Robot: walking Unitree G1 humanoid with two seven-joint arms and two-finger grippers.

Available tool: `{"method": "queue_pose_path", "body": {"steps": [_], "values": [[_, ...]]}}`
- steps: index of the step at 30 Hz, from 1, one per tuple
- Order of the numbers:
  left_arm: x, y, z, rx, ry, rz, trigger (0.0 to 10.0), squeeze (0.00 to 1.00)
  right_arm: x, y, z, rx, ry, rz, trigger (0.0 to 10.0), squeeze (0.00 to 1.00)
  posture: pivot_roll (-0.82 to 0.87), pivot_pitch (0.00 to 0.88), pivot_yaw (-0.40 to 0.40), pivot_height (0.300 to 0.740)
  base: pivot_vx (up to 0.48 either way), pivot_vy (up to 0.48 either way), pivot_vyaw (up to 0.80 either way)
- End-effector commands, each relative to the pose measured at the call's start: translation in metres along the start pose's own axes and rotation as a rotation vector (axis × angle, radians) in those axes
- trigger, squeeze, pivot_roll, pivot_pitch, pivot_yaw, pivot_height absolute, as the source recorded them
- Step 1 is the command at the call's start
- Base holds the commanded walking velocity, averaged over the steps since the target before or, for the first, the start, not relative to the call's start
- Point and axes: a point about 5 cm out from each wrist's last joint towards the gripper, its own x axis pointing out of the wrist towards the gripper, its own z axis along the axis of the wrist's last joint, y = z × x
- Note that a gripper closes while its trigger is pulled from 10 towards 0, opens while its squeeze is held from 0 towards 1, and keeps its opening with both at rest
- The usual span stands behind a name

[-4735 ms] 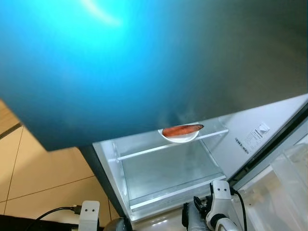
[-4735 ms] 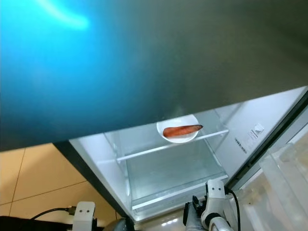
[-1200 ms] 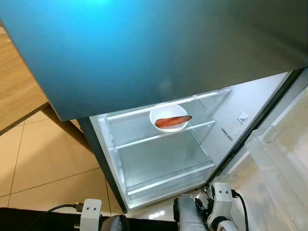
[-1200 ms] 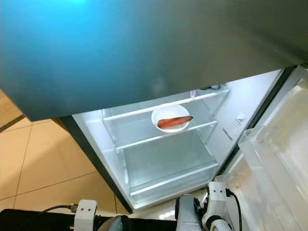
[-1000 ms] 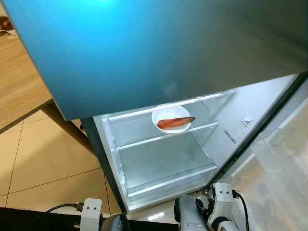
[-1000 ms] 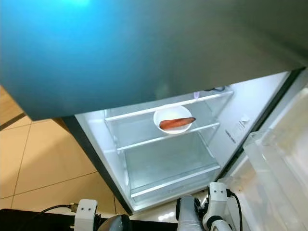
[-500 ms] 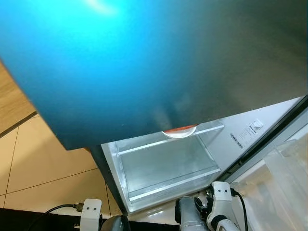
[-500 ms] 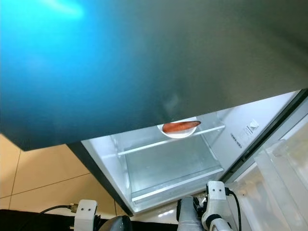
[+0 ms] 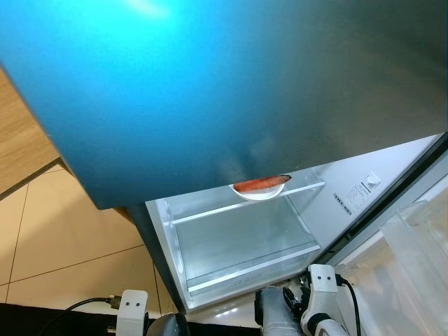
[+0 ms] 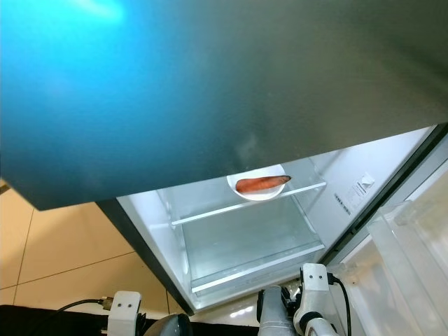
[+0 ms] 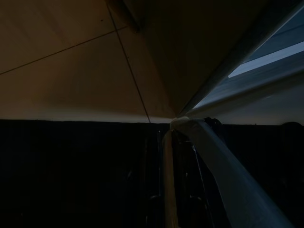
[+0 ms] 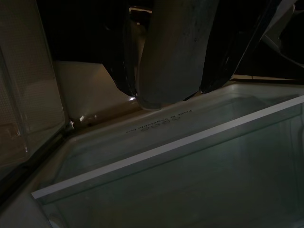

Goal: Restocking fridge

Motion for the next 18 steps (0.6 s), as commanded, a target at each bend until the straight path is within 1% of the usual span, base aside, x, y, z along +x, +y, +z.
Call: {"method": "queue_pose_path", "body": {"steps": [1, 5, 10, 18], "values": [[-0.0114, -0.0057, -0.0235, -0.003, 0.093, -0.012, 10.0, 0.00, -0.0037, 0.0017, -0.0113, -0.001, 0.054, 0.009, 10.0, 0.00, -0.10, 0.134, 0.020, 0.626, 0.000, 0.000, 0.00], [-0.0113, -0.0058, -0.0234, -0.004, 0.092, -0.010, 10.0, 0.00, -0.0032, 0.0029, -0.0102, -0.016, 0.051, 0.026, 10.0, 0.00, -0.10, 0.136, 0.019, 0.626, 0.000, 0.000, 0.00], [-0.0113, -0.0058, -0.0234, -0.004, 0.093, -0.009, 10.0, 0.00, -0.0031, 0.0036, -0.0101, -0.005, 0.048, 0.031, 10.0, 0.00, -0.10, 0.136, 0.020, 0.645, 0.000, 0.000, 0.00], [-0.0117, -0.0056, -0.0240, -0.001, 0.094, -0.008, 10.0, 0.00, -0.0034, 0.0020, -0.0103, -0.009, 0.045, 0.001, 10.0, 0.00, -0.10, 0.140, 0.021, 0.645, 0.000, 0.000, 0.00]]}}
